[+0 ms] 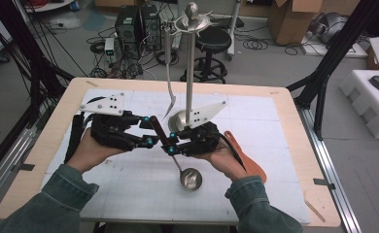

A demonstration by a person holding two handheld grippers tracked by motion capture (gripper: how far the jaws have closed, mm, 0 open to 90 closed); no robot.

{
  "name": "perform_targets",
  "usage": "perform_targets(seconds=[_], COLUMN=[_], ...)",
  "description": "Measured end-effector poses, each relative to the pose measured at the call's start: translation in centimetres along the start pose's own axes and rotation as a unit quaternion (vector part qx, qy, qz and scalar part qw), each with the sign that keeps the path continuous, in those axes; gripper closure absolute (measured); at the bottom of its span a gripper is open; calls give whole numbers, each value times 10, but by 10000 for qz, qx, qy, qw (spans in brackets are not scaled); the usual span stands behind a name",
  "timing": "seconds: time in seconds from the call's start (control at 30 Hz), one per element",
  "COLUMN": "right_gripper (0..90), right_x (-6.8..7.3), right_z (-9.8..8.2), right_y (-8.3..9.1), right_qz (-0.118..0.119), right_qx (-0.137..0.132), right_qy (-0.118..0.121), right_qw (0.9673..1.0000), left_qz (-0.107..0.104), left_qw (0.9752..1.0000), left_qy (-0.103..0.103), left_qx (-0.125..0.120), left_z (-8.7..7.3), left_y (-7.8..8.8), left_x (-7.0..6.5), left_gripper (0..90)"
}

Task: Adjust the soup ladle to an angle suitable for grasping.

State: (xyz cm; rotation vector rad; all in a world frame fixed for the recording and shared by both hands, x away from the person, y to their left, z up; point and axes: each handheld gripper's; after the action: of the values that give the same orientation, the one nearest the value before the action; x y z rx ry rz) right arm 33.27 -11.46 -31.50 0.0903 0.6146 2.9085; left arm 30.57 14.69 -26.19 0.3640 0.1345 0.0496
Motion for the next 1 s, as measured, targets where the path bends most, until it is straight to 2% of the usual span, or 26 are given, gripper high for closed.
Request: perform_targets(seconds=[0.23,0.47,0.6,0.8,0.87,0.93,1.0], right_gripper=[740,724,711,720,729,737,740], right_x=[2,8,11,16,16,15,13], right_z=[-1,-1,0,1,0,0,-1], right_y=[-2,1,3,5,6,7,8], right_qz=[-28,-287,-492,-759,-761,-664,-563], right_qx=[-44,-57,-184,-165,-181,-199,-208], right_qy=[28,56,83,189,149,52,26], right_qw=[10000,9996,9986,9968,9968,9976,9982], left_qz=[-11,58,117,182,177,189,249], left_qw=[10000,10000,9999,9998,9998,9998,9997], left_qy=[-68,-2,33,99,56,-21,-39], left_qx=[-28,-33,-9,-46,-37,-45,-36], left_z=[4,6,10,12,12,12,12], left_y=[-2,-5,-9,-12,-13,-13,-11], left_x=[0,-1,-1,-1,-2,-4,-5], left_gripper=[699,705,706,706,705,698,625])
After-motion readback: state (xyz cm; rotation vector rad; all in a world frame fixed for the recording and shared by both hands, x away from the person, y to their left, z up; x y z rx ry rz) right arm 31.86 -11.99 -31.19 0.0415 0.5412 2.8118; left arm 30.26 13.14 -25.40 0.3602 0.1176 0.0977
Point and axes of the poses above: each handheld gripper's, and its own axes: y roughly backward along the jaws, z roughly out of its top, x roughly to its left, and after that the axes turned 10 degrees about -z, right-handed
